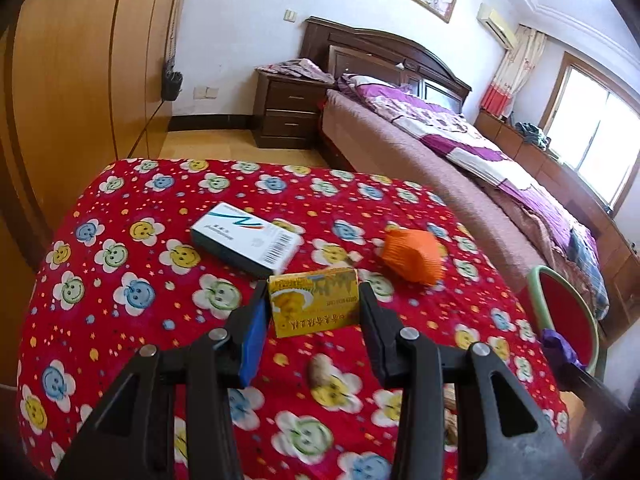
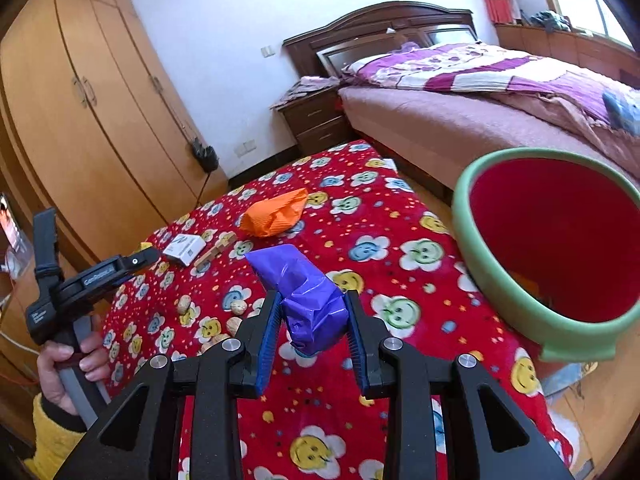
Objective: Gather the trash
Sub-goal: 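Carry the yellow box and purple bag over the red bin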
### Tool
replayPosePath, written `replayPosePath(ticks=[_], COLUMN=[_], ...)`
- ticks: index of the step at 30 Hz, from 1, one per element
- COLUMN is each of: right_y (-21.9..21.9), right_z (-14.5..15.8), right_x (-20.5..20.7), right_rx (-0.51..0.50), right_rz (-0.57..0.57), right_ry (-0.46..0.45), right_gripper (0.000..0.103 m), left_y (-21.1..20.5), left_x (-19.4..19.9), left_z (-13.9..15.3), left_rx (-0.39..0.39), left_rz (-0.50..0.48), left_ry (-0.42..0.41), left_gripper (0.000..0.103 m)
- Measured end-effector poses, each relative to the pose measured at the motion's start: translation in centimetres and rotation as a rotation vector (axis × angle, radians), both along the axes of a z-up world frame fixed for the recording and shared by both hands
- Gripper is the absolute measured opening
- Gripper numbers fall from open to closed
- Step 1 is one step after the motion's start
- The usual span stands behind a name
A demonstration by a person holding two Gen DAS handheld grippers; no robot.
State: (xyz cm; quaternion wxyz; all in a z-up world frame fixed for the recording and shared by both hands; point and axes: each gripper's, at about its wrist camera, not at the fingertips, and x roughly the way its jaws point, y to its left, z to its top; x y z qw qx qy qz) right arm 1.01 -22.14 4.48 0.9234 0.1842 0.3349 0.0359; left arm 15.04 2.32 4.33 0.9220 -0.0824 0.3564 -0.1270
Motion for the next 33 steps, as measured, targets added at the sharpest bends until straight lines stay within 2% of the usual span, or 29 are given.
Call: replayPosePath(ticks=[12,23,33], right_y=[-3.2,-6.3,-10.1], right_z=[1.3,2.1,1.7], right_x=[-3.5,-6.0,-8.0], right_rx=[0.036,0.032,0.038], right_rz=[-0.067,-0.153,-0.270], right_ry=[-0.069,-0.132,-0.145], right_gripper=[0.032,0.032,0.032], left_y=[-5.1,-10.6,-16.2], left_x=[-3.6,-5.4,-6.3], left_z=[2.1,3.2,3.0], left_rx=[-0.037,-0.015,0.011], left_rz=[-0.111,-0.207,-0.320], left_ry=[-0.022,-0.036,-0.021], left_gripper=[0.044,0.044,0.044])
